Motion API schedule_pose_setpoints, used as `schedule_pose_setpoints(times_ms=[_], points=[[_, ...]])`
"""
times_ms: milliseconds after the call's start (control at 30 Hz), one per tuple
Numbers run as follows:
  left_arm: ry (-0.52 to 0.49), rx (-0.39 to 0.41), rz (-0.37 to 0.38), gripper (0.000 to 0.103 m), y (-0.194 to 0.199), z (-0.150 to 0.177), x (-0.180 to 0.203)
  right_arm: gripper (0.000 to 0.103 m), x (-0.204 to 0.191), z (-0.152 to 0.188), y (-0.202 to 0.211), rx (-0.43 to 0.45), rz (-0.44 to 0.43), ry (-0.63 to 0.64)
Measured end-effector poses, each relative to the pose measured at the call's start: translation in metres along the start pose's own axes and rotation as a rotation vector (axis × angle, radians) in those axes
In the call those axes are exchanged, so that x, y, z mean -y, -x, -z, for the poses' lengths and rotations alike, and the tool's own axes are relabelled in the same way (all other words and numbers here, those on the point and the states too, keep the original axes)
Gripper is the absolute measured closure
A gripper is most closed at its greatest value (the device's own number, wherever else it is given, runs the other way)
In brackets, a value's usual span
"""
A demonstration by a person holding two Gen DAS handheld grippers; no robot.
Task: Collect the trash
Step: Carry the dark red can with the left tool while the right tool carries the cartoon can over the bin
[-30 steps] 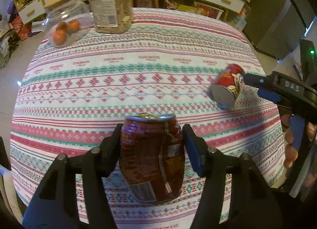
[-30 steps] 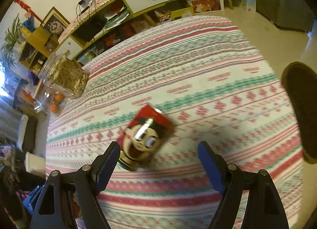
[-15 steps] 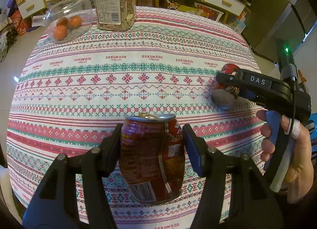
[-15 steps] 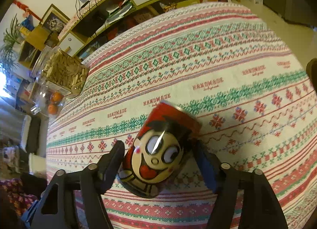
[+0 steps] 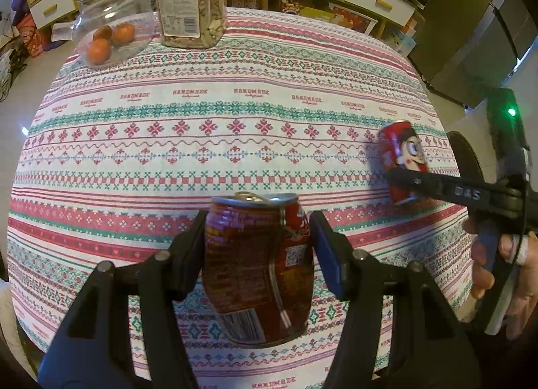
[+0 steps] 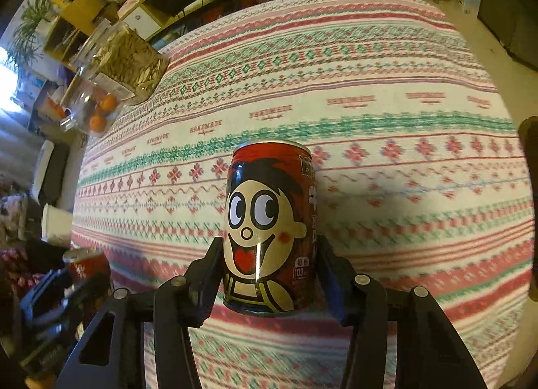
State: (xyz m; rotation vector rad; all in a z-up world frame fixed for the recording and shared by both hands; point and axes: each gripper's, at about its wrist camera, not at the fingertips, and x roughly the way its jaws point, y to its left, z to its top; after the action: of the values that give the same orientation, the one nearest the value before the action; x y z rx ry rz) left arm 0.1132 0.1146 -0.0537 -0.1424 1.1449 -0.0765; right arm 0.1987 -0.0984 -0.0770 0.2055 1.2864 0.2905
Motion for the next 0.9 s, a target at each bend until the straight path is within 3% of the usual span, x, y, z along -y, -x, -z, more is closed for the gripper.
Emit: schedule_pose_setpoints(times_ms=[433,667,900], points=[[-0.019,0.022,0.061,0.042,-0.001,-0.008,0.046,0.049,0.091,0.019,0.069,0.1,0.054,-0.071],[-0.046,0.04,0.148,0.042,-0.01,-0.014,0.109,0.049,0.163,0.03,0.108,0.154,0.097,-0.169],[-0.137,0.026,0.223,0.042,-0.03,-0.013,0.187,0.049,0.254,0.051,0.137,0.18,0.211,-0.296]])
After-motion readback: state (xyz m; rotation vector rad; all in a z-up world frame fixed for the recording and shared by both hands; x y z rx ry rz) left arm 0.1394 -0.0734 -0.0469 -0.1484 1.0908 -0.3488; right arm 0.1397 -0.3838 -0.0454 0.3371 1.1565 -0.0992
